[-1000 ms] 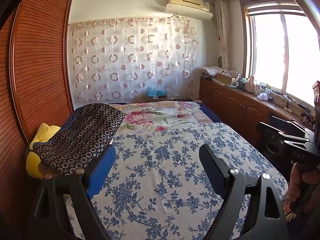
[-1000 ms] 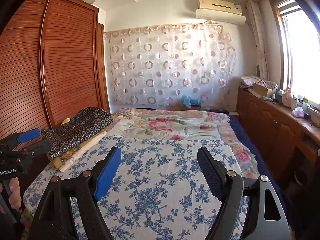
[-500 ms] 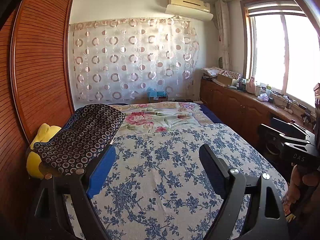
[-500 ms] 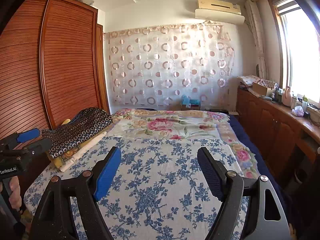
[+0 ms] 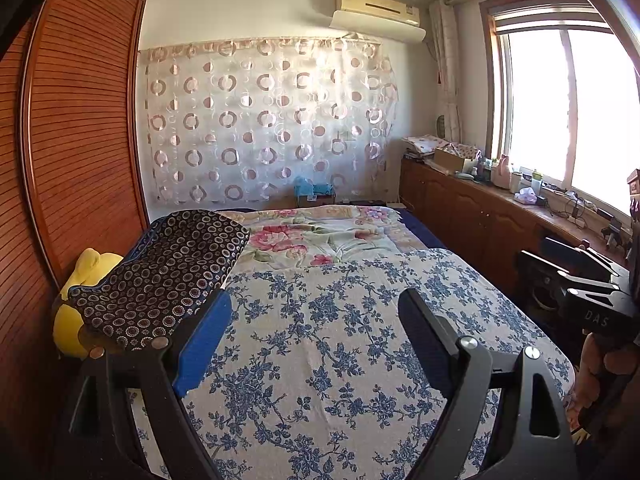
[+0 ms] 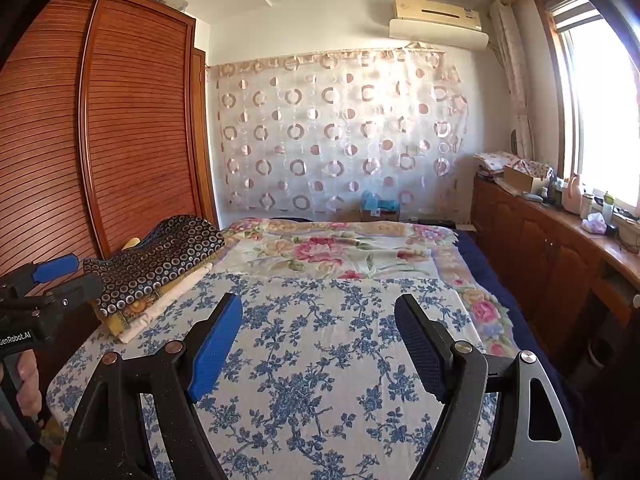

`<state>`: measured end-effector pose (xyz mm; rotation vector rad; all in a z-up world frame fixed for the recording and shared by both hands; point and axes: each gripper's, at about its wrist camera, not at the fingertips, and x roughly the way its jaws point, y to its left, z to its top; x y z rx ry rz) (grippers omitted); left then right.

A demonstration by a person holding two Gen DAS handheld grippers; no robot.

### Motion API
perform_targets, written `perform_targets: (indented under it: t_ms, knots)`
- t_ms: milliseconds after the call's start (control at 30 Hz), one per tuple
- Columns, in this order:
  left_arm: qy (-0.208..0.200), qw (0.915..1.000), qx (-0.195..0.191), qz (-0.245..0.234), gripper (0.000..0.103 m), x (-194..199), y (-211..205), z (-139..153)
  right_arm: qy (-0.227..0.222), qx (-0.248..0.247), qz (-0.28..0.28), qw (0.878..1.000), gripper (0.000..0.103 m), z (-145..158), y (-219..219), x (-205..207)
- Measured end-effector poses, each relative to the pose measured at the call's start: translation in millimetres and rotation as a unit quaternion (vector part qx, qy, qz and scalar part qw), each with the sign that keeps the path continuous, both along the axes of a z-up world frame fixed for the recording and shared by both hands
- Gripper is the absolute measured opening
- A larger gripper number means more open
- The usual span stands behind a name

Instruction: Fold small clothes

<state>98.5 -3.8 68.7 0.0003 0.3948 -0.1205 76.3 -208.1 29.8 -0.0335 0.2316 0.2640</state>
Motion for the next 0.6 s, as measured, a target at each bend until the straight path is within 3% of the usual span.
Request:
perform_targets:
  t_ms: [600]
  knots:
    - [-0.002,1.0000,-0.001,-0.002,0.086,-2.0,-2.7,2.1,-0.004,0.002,-0.004,1.000,0.080,-2.0,0.2,-0.8]
